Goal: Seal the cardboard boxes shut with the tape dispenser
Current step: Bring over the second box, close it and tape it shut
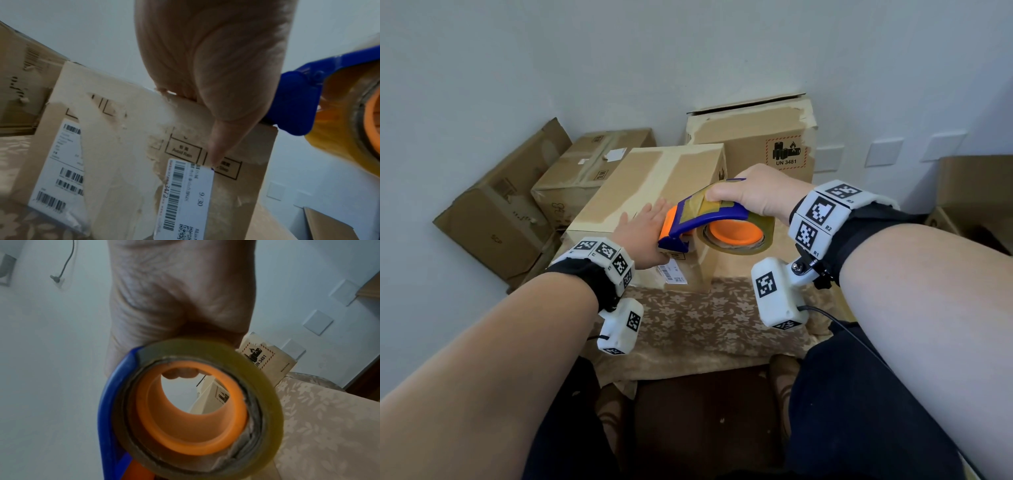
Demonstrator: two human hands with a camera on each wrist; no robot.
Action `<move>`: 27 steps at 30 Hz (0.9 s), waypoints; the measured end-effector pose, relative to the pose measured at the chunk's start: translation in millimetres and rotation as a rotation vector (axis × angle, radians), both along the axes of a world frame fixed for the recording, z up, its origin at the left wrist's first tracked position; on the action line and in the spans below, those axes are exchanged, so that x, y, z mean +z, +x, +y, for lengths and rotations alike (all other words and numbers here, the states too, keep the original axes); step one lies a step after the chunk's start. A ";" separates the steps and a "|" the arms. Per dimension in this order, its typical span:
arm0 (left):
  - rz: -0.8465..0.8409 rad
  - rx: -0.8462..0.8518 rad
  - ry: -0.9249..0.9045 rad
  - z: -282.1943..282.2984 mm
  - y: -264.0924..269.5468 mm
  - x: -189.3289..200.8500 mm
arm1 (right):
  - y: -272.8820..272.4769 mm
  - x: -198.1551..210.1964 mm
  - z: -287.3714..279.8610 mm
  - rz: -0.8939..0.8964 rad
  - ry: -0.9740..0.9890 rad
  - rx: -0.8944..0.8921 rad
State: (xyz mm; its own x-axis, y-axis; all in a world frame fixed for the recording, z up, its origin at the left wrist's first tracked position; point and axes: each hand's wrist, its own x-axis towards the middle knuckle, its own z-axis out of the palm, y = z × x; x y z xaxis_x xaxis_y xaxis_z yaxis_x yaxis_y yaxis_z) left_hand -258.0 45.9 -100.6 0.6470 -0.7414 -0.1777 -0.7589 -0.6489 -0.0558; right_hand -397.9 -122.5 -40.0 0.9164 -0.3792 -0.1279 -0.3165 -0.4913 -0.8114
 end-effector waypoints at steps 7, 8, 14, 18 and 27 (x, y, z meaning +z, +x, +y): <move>0.014 -0.022 -0.080 -4.1 -5.8 0.7 | -1.5 -6.0 -5.8 -0.014 0.044 0.009; 0.018 -0.018 -0.081 -4.2 -5.9 0.8 | -2.3 -7.3 -6.8 -0.017 0.053 0.015; 0.033 -0.011 -0.091 -4.4 -7.7 5.2 | -10.0 -11.0 -15.4 -0.030 0.111 0.046; 0.029 0.002 -0.057 -6.1 -5.8 5.2 | -18.0 -7.5 -23.5 -0.035 0.097 0.054; 0.030 0.032 0.018 -9.0 -6.6 5.0 | -44.8 -16.2 -53.6 0.008 0.073 0.064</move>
